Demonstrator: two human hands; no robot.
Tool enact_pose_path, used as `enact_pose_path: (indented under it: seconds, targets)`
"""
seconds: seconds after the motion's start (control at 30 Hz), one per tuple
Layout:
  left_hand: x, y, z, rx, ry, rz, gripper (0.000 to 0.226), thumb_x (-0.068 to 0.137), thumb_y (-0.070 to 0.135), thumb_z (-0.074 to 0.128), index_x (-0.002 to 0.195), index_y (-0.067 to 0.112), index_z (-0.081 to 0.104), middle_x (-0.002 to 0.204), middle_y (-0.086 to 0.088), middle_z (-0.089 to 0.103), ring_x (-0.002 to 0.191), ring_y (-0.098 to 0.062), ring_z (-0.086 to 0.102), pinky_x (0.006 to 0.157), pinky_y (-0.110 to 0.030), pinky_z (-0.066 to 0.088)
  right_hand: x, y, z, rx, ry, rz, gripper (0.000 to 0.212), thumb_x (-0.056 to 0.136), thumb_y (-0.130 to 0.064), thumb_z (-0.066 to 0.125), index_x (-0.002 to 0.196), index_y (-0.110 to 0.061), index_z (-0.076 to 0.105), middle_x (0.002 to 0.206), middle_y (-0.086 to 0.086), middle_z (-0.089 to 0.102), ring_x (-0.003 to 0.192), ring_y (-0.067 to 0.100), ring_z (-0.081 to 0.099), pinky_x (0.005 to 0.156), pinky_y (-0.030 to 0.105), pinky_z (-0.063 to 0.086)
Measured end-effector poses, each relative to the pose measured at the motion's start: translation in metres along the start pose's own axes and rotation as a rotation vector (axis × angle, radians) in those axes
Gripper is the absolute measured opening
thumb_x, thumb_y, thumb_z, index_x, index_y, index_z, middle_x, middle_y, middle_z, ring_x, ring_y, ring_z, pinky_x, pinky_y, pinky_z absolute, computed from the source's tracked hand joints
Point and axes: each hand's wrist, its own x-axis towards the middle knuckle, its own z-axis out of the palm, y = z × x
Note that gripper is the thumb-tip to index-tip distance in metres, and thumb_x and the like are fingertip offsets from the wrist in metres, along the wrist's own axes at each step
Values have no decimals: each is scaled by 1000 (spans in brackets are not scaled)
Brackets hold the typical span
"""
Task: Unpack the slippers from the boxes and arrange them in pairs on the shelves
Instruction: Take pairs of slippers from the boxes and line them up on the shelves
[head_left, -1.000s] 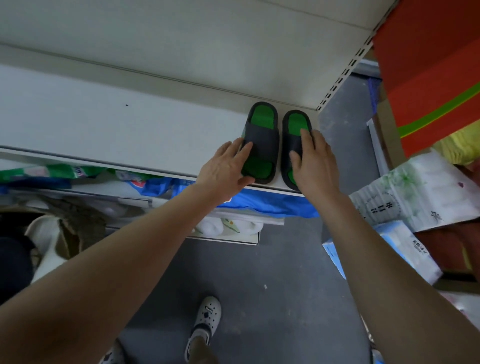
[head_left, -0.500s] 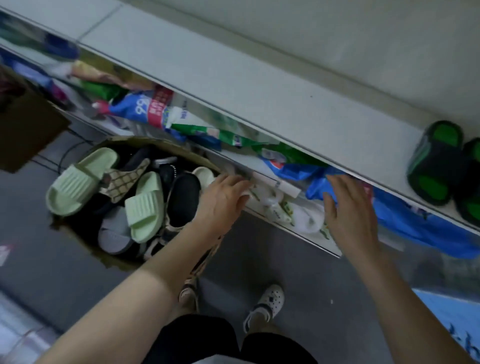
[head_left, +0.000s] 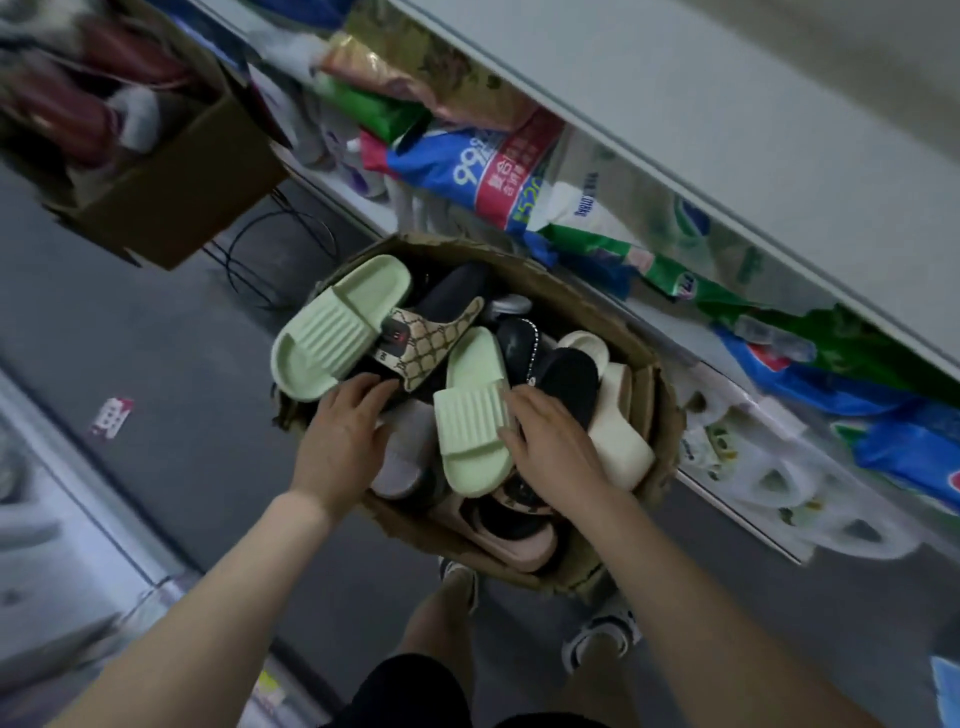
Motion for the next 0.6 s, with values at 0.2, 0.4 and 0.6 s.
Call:
enact_pose_path:
  seconds: [0.2,0.4,0.6]
  targets:
    - [54,-64,-9,57,91,-56,64,84,16,67,141,7,40,144,-27,36,130,-47,35,106,-57,35,54,-18,21,-66,-202,65,70,94,-44,57,151,-12,31,153,9,33,143,28,24,116,38,25]
    - [91,-86,-6,21,-56,-310,79,85,39,66,148,13,26,134,-25,45,113,-47,46,95,-53,41,40,-14,2,-60,-88,61,27,93,-32,62,105,-8,61,106,11,54,105,29,46,89,38,36]
    - [91,-79,-17,-56,-109,-377,89,77,59,67,146,17,30,125,-25,53,109,-40,51,91,-44,38,20,6,-39,-167,-8,122,33,91,-46,48,92,-15,57,91,-1,47,98,27,43,82,40,38]
